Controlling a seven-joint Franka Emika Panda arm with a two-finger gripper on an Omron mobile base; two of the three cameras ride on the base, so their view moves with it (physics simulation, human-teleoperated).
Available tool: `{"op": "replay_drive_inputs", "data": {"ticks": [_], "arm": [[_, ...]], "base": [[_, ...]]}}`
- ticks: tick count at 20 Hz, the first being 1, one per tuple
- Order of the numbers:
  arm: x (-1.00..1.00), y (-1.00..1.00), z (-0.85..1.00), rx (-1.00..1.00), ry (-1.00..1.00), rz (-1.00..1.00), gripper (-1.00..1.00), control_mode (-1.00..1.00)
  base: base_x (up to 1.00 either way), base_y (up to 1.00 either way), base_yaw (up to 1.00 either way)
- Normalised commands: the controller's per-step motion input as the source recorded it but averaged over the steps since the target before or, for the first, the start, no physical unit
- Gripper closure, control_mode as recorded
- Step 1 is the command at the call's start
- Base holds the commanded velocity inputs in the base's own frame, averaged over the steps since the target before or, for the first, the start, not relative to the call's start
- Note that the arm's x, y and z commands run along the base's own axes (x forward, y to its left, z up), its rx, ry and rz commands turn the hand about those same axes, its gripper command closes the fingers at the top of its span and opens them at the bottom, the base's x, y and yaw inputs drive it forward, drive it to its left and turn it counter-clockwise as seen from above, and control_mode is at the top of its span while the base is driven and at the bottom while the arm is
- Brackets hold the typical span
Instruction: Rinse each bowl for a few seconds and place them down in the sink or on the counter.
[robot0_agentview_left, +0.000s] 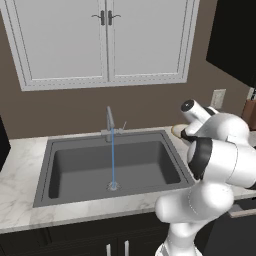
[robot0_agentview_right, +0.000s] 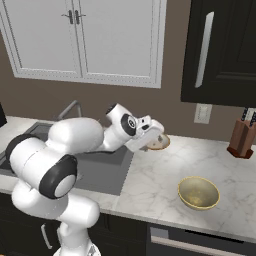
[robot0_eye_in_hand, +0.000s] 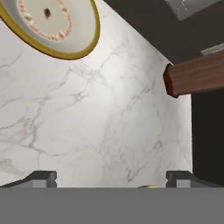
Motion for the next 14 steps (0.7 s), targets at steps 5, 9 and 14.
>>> {"op": "replay_drive_inputs", "data": {"ticks": [5, 9, 14], "arm": [[-0.33, -0.04, 0.03, 0.00, -0.02, -0.13, -1.00, -1.00], [-0.34, -0.09, 0.00, 0.01, -0.01, -0.12, -1.00, -1.00], [-0.32, -0.16, 0.00, 0.02, 0.00, -0.11, -1.00, -1.00]], "base": [[0.00, 0.00, 0.00], [0.00, 0.00, 0.00], [0.00, 0.00, 0.00]]}}
